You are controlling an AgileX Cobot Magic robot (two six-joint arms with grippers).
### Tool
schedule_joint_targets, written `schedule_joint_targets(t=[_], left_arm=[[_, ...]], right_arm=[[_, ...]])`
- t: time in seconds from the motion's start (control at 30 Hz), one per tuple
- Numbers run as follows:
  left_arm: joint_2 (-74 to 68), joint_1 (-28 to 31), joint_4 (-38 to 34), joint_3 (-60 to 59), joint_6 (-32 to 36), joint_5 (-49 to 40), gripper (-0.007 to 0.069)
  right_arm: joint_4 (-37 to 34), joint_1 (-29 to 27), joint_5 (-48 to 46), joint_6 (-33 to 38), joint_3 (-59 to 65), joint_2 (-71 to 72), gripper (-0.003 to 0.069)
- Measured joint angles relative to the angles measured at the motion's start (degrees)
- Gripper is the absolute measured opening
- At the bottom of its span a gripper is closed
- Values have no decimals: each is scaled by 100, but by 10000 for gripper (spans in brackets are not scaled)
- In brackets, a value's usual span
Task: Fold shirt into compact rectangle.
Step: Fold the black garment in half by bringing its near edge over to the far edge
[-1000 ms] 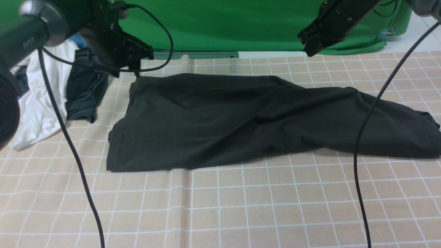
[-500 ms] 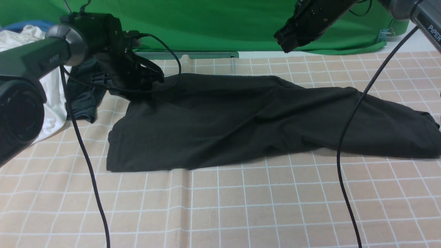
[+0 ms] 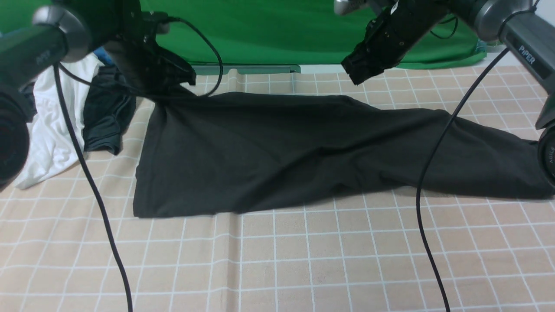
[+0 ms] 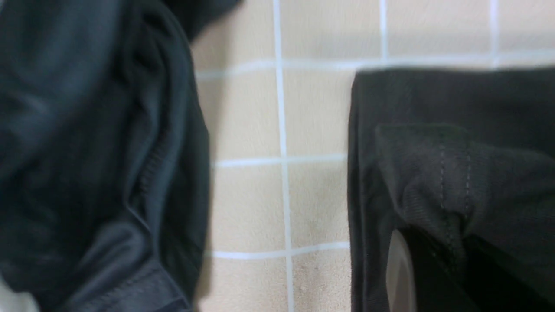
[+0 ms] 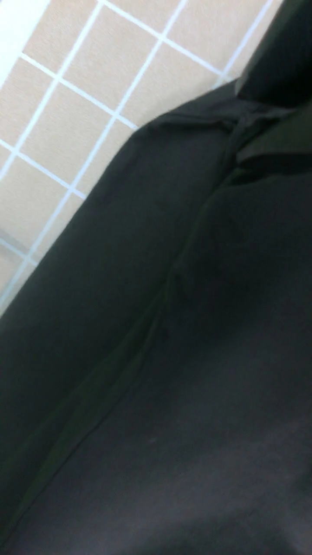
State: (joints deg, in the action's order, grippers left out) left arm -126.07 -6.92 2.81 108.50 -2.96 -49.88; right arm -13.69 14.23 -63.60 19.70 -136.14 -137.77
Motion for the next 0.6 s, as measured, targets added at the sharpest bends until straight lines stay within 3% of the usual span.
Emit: schedule_joint_targets(t=[0.27,0.47,0.6], left_arm=[[35,0,95,-5,36,184,35],[35,0,112,-5,36,291,35],[35,0,112,-5,36,291,35]], right_arm=[[-9,117,402,78,0,-178,306],[-4,224,544,785,0,-363,470],[-9,299,674,975,0,-562,538]])
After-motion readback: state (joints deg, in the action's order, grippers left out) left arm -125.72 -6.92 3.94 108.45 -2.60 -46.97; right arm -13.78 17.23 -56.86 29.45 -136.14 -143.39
